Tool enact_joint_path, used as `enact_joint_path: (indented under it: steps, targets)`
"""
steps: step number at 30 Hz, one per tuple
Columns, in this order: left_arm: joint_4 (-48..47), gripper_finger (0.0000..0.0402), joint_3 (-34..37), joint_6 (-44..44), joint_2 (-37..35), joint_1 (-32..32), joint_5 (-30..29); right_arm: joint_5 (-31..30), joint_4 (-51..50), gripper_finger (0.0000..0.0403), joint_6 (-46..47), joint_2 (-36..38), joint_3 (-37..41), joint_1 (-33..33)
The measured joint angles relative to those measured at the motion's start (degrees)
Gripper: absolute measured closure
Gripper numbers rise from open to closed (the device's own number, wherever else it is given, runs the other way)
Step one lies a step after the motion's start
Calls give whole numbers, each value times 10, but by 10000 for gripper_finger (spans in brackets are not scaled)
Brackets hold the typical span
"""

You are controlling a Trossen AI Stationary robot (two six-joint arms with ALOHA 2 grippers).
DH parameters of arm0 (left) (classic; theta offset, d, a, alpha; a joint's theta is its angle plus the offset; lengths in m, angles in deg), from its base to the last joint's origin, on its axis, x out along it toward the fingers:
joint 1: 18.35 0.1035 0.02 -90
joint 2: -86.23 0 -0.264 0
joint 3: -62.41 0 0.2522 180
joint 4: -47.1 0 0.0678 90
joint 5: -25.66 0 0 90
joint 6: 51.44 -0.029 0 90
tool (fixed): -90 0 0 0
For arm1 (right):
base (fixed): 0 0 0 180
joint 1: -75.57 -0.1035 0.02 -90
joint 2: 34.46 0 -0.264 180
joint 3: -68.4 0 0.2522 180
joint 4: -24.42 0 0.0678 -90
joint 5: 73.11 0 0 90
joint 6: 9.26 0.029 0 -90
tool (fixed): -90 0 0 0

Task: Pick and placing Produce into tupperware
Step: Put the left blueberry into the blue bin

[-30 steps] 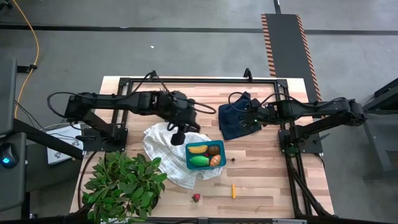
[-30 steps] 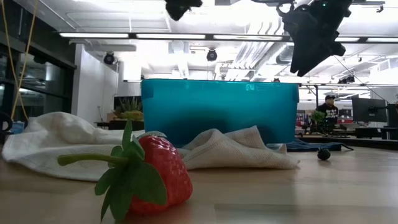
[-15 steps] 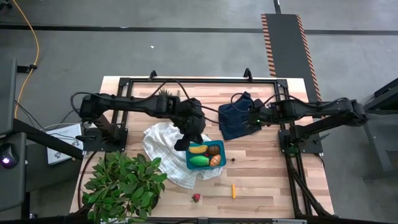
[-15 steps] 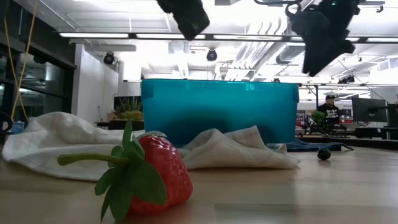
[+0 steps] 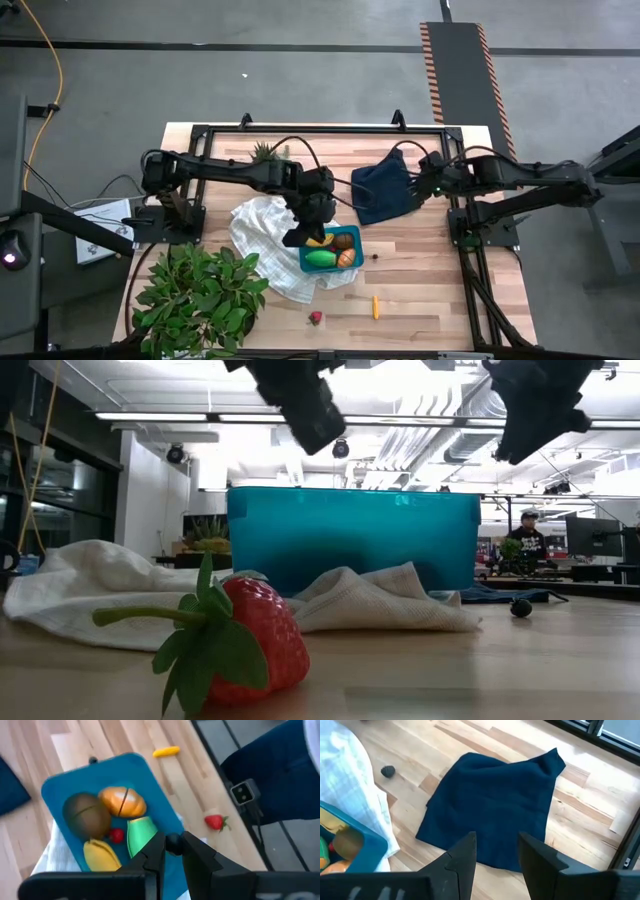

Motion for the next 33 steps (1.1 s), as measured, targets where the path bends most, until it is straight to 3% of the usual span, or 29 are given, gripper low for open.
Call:
enact_joint_path:
  steps: [19, 33]
  targets:
    - [-7, 358, -1, -3, 54, 24, 25, -2, -7, 269, -2, 10, 0, 0]
    - [-18, 357, -1, -16, 68, 7, -29, -3, -10, 269, -6, 10, 0, 0]
